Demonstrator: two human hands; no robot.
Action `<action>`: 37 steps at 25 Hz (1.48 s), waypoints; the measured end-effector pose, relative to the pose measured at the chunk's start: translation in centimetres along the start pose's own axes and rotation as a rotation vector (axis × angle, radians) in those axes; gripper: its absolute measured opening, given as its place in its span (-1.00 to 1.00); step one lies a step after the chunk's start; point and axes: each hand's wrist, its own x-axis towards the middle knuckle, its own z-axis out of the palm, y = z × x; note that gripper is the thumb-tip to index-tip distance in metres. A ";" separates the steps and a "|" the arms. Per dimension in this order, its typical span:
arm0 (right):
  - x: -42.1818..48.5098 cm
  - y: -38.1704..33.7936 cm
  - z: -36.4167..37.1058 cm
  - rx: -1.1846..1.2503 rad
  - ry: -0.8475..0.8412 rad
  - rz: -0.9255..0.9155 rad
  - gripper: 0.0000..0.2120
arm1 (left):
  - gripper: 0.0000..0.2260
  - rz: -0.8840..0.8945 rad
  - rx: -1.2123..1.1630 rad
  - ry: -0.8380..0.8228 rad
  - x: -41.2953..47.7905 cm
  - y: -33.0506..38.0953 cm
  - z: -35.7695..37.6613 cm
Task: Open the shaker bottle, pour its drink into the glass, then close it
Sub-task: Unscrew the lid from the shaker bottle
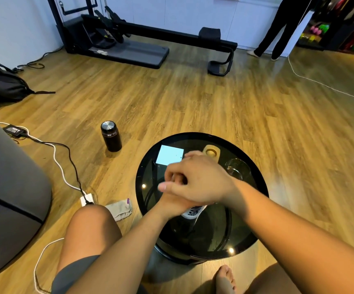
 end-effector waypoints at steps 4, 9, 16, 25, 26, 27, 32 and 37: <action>0.1 1.3 -1.5 0.069 0.216 0.123 -0.52 | -0.16 0.018 -0.090 0.053 0.3 0.3 -0.1; 0.7 3.3 -1.0 -0.092 0.003 0.550 -0.58 | -0.22 0.018 -0.131 0.066 0.2 0.4 -0.2; 0.5 3.7 -1.5 -0.004 -0.049 0.272 -0.47 | -0.05 0.011 -0.109 0.063 0.2 0.8 -0.4; 0.1 2.3 -1.7 -0.107 -0.220 0.307 0.01 | -0.03 0.046 -0.108 0.120 -0.1 1.5 0.0; 0.1 2.4 -2.4 -0.110 -0.283 0.259 0.04 | -0.05 0.058 -0.105 0.124 -0.2 1.5 0.0; 0.0 2.5 -2.9 -0.110 -0.308 0.231 0.02 | -0.08 0.068 -0.108 0.130 -0.2 1.4 0.0; 0.4 1.6 -2.5 -0.256 -0.146 0.560 -0.14 | -0.08 0.047 -0.111 0.139 -0.2 1.4 0.3; 1.1 0.4 -3.1 -0.233 -0.313 0.346 -0.50 | 0.02 0.037 -0.101 0.111 0.0 0.6 0.3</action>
